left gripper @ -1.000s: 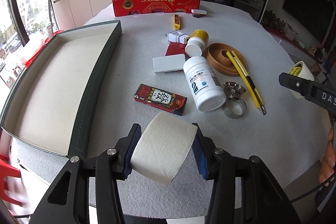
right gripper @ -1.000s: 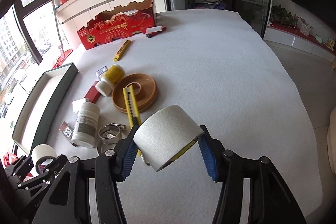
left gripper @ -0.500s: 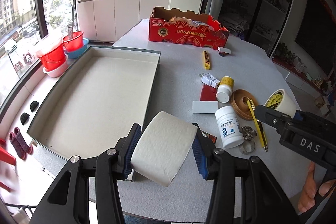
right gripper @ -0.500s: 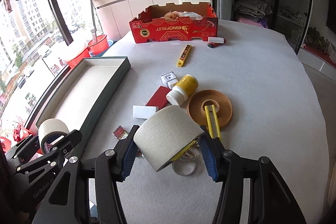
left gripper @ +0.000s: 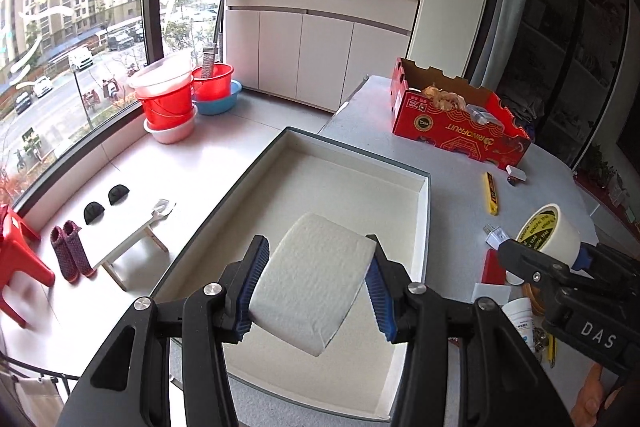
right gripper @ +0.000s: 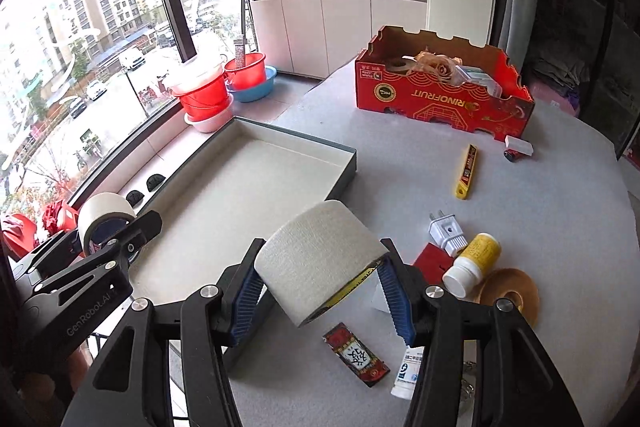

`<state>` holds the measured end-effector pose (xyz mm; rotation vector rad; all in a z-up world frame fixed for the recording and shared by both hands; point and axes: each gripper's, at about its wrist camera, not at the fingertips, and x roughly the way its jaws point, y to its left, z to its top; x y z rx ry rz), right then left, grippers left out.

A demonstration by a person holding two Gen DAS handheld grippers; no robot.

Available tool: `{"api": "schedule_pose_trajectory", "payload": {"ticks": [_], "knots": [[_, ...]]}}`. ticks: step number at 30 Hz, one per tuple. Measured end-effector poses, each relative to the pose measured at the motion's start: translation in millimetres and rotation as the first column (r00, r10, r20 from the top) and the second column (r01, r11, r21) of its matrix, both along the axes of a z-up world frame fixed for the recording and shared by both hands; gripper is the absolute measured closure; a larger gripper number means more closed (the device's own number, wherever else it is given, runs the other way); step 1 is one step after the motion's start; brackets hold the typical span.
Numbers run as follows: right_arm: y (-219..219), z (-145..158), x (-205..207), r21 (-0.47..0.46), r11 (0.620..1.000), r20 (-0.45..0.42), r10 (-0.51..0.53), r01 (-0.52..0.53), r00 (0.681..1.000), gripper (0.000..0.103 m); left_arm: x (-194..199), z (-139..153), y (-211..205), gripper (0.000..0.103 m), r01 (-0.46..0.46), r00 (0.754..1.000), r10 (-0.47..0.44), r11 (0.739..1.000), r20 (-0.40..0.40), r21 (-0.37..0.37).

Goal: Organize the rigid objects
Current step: 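Carry the tape roll in the right tool over the green tray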

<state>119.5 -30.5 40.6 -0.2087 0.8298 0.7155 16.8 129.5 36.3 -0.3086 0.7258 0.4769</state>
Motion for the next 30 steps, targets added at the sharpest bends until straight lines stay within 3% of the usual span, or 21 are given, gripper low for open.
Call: {"api": "schedule_pose_trajectory", "payload": {"ticks": [13, 30], "knots": [[60, -18, 29, -0.019, 0.999, -0.061, 0.045, -0.046, 0.997, 0.047, 26, -13, 37, 0.052, -0.055, 0.998, 0.055, 0.998, -0.034, -0.007], [103, -62, 85, -0.046, 0.999, -0.178, 0.003, -0.011, 0.984, 0.047, 110, -45, 78, 0.052, -0.070, 0.987, 0.073, 0.997, -0.141, 0.027]]}}
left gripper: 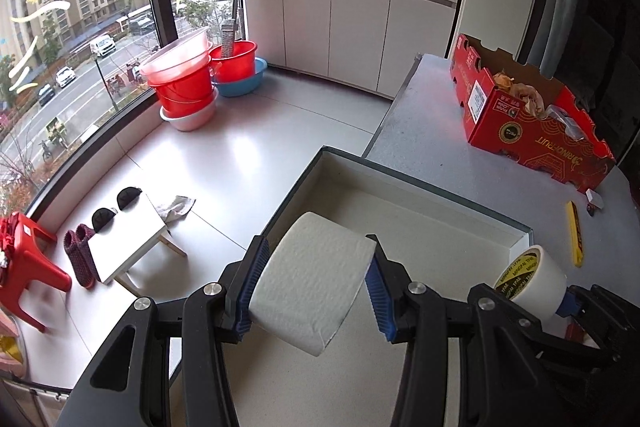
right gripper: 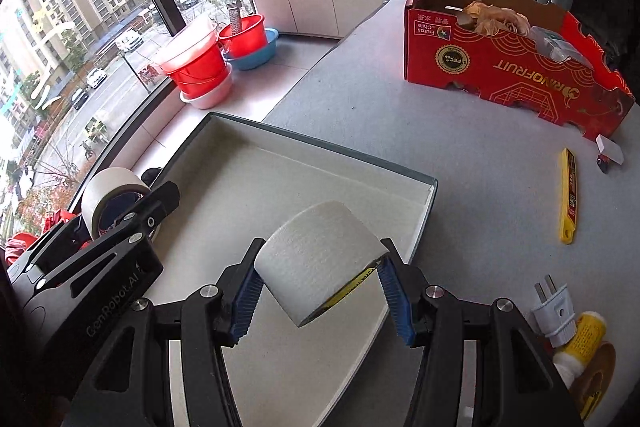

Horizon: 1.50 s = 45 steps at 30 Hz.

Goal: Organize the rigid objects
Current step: 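Carry the tape roll in the right tool over the green tray, then lower the tape roll into the tray and open the right tool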

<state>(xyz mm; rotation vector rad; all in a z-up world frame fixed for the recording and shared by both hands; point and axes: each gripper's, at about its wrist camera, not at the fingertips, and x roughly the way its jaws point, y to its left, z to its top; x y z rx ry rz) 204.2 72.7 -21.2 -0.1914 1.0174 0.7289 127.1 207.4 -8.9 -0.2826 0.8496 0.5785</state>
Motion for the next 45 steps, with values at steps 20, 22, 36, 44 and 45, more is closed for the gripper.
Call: {"api": "schedule_pose_trajectory", "payload": {"ticks": [20, 22, 36, 44, 45], "knots": [[10, -4, -2, -0.054, 0.998, 0.063, 0.020, -0.016, 0.998, 0.047, 10, -16, 3, 0.052, 0.005, 0.999, -0.005, 1.000, -0.034, 0.012], [11, -5, -3, -0.058, 0.998, 0.062, 0.022, -0.019, 0.998, 0.047, 9, -16, 4, 0.052, 0.005, 0.999, -0.004, 1.000, -0.036, 0.012], [-7, 6, -2, -0.026, 0.999, 0.073, -0.020, 0.022, 0.997, 0.000, -20, -13, 20, 0.000, -0.082, 0.997, 0.082, 0.997, 0.000, -0.003], [-30, 30, -30, 0.030, 0.999, 0.111, -0.028, 0.025, 0.993, 0.000, -39, -2, -9, 0.000, -0.012, 1.000, 0.012, 1.000, 0.021, -0.010], [-36, 32, -35, 0.031, 0.999, 0.116, -0.032, 0.029, 0.993, 0.000, -44, 1, -15, 0.000, 0.000, 0.999, 0.000, 1.000, 0.033, -0.009]]}}
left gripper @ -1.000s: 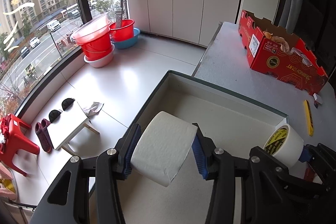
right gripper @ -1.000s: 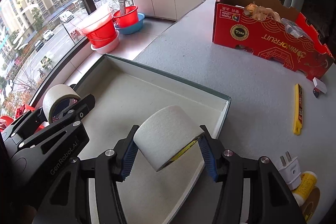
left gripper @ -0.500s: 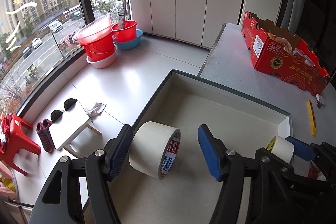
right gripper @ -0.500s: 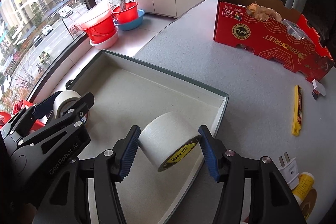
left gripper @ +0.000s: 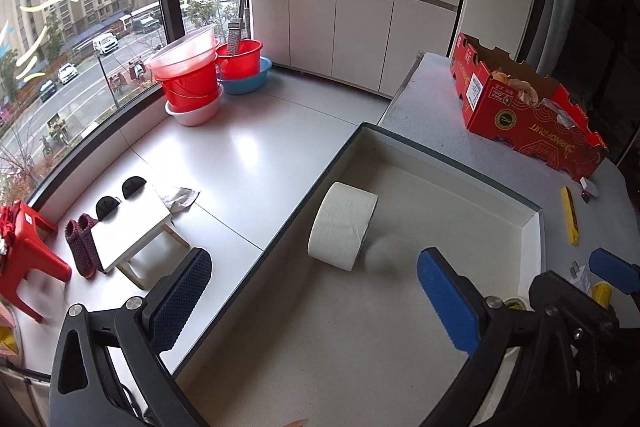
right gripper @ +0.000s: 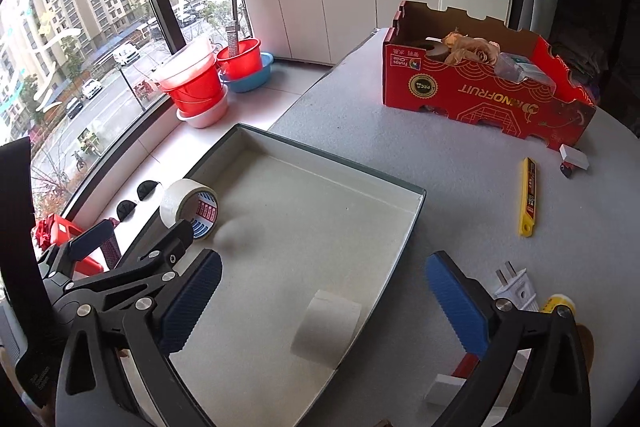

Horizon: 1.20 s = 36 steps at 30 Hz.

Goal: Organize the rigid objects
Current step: 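Lower the tape roll into the tray and open the right tool, then move the left tool toward the red-and-gold card box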

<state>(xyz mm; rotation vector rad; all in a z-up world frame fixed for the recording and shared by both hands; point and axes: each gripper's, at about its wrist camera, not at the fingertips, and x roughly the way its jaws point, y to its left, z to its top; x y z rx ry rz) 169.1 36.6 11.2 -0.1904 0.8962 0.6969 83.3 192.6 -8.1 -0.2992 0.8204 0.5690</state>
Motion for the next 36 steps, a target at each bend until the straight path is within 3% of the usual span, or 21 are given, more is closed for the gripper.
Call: {"api": "schedule_pose_trajectory", "payload": {"ticks": [7, 11, 14, 18, 22, 28, 31, 36], "knots": [[-67, 2, -38, 0.006, 0.998, 0.001, -0.055, 0.055, 0.998, 0.000, -24, 20, -57, 0.000, 0.129, 0.990, -0.129, 0.992, 0.051, -0.010], [-126, -8, -54, -0.016, 0.987, 0.007, -0.159, 0.159, 0.987, 0.000, -29, 22, -111, 0.000, 0.257, 0.965, -0.256, 0.966, 0.052, -0.014], [-182, -16, -63, -0.016, 0.954, 0.028, -0.298, 0.298, 0.954, 0.000, -29, 19, -158, 0.000, 0.358, 0.933, -0.357, 0.933, 0.050, -0.013], [-248, -36, -68, -0.022, 0.875, -0.001, -0.483, 0.483, 0.875, 0.000, -22, 2, -211, 0.000, 0.449, 0.893, -0.449, 0.893, 0.004, -0.015], [-288, -57, -73, -0.013, 0.823, -0.085, -0.567, 0.568, 0.820, 0.000, -14, -21, -230, 0.000, 0.450, 0.891, -0.450, 0.893, -0.063, -0.010], [-296, -71, -75, -0.009, 0.810, -0.114, -0.583, 0.586, 0.804, 0.000, -9, -46, -215, 0.000, 0.385, 0.915, -0.394, 0.917, -0.082, -0.110], [-292, -76, -74, -0.016, 0.822, -0.134, -0.566, 0.570, 0.813, 0.000, -8, -52, -219, 0.000, 0.387, 0.914, -0.389, 0.921, -0.113, -0.044], [-285, -81, -79, -0.056, 0.835, -0.090, -0.550, 0.547, 0.830, 0.000, -14, -58, -214, 0.000, 0.419, 0.901, -0.411, 0.907, -0.136, 0.035]]}}
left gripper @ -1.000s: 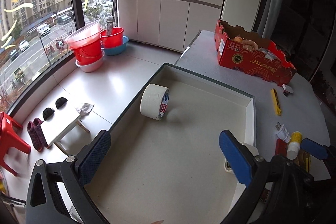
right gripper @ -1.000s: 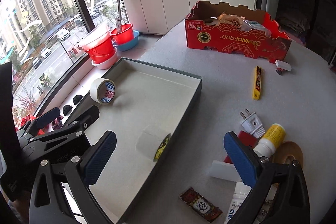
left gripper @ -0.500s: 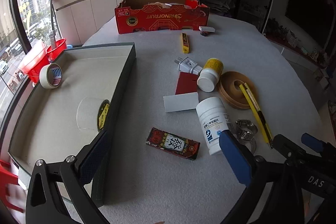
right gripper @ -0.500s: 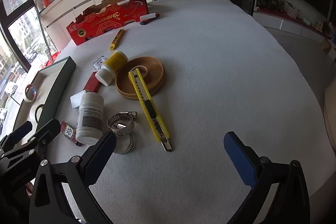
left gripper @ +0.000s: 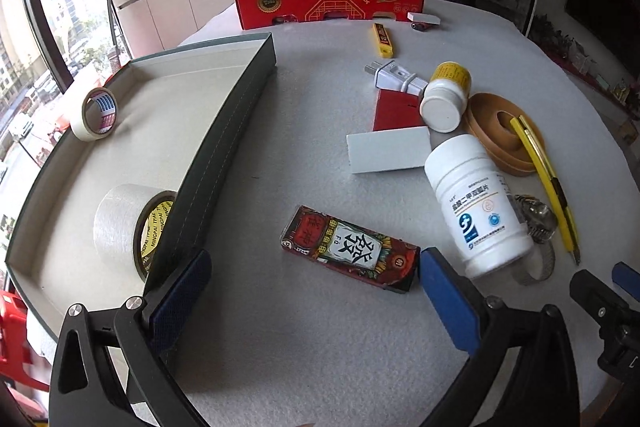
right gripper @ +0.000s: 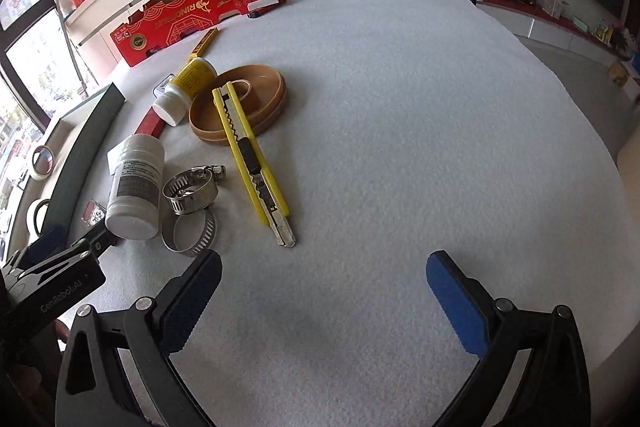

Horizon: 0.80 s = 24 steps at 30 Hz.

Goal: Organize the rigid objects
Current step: 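Move the left tool toward the red-and-gold card box, then grasp the card box with the left tool while the right tool grasps a metal hose clamp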

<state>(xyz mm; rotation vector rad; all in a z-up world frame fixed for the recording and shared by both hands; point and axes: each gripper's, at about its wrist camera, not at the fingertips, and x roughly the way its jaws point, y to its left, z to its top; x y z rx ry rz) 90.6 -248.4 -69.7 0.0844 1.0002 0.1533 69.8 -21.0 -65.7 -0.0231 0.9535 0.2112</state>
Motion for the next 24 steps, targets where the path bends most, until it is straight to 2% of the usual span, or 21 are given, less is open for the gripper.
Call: {"api": "schedule_pose_trajectory", "payload": {"ticks": [4, 9, 11, 14, 16, 19, 20, 22, 23, 24], "knots": [[7, -2, -1, -0.049, 0.999, 0.015, 0.015, -0.014, 1.000, 0.000, -4, 2, 5, 0.000, 0.067, 0.998, -0.067, 0.997, 0.016, -0.029], [16, -5, -3, -0.114, 0.993, 0.019, 0.044, -0.042, 0.999, 0.000, 4, 1, -13, 0.000, 0.156, 0.987, -0.158, 0.986, 0.039, 0.066], [15, -5, -2, -0.110, 0.993, 0.020, 0.051, -0.049, 0.998, 0.000, 6, 0, -11, 0.000, 0.163, 0.986, -0.164, 0.986, 0.041, 0.046], [15, -5, -2, -0.114, 0.992, 0.024, 0.056, -0.052, 0.998, 0.000, 9, -2, 0, 0.000, 0.148, 0.989, -0.147, 0.988, 0.031, -0.034], [15, -4, 2, -0.106, 0.993, 0.017, 0.059, -0.056, 0.998, 0.000, 11, -1, -1, 0.000, 0.144, 0.989, -0.144, 0.989, 0.024, -0.027], [10, 0, 11, -0.037, 0.998, 0.002, 0.050, -0.050, 0.999, 0.000, 11, -1, -2, 0.001, 0.137, 0.990, -0.137, 0.990, 0.017, -0.034], [7, 3, 14, -0.013, 0.999, 0.001, 0.041, -0.041, 0.999, 0.000, 10, -1, -3, 0.002, 0.137, 0.990, -0.137, 0.990, 0.021, -0.033], [4, 9, 20, 0.011, 1.000, 0.010, 0.029, -0.029, 1.000, 0.000, 6, 2, -7, 0.012, 0.157, 0.987, -0.156, 0.987, 0.037, -0.026], [4, 12, 24, 0.012, 1.000, 0.016, 0.028, -0.029, 0.999, 0.000, 3, 3, -10, 0.026, 0.166, 0.985, -0.165, 0.986, 0.047, -0.019], [5, 15, 27, 0.011, 0.999, 0.023, 0.030, -0.030, 0.999, 0.000, 2, 5, -13, 0.029, 0.179, 0.983, -0.178, 0.984, 0.045, -0.015]]}}
